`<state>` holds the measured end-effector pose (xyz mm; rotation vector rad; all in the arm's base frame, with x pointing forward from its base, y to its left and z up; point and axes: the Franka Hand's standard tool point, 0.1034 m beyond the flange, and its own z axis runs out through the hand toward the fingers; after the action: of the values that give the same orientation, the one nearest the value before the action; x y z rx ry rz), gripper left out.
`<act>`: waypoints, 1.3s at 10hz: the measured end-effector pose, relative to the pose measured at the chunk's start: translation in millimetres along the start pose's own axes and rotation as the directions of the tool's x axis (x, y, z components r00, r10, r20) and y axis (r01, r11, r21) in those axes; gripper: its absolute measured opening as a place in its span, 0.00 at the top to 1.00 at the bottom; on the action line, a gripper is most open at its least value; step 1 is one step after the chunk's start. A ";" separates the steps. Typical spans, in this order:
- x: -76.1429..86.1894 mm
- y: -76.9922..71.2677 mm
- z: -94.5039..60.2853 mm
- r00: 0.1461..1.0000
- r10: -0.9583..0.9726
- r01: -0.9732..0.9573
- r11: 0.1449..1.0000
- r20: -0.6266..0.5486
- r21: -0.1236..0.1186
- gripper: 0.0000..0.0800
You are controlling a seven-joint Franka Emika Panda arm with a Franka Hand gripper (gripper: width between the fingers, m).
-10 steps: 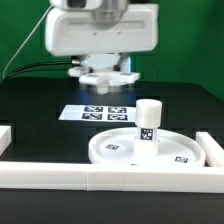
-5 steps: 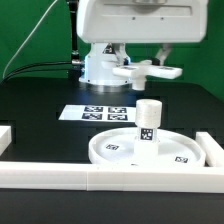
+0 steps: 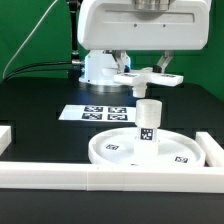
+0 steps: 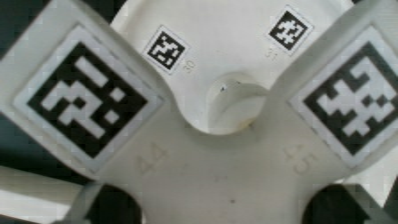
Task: Assemble round table
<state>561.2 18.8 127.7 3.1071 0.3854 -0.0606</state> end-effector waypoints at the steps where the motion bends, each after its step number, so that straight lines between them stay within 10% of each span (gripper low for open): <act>1: 1.1 -9.9 -1.3 1.000 0.021 -0.021 1.000 -0.003 0.002 0.45; 13: 6.9 -18.7 16.1 0.999 -0.006 0.005 1.000 -0.037 -0.009 0.45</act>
Offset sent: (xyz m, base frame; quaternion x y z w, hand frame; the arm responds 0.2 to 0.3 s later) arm 0.0018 -0.0007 -0.0048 -0.0061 0.0023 -0.0136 0.9999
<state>562.7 38.4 111.3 3.1028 0.3938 -0.0019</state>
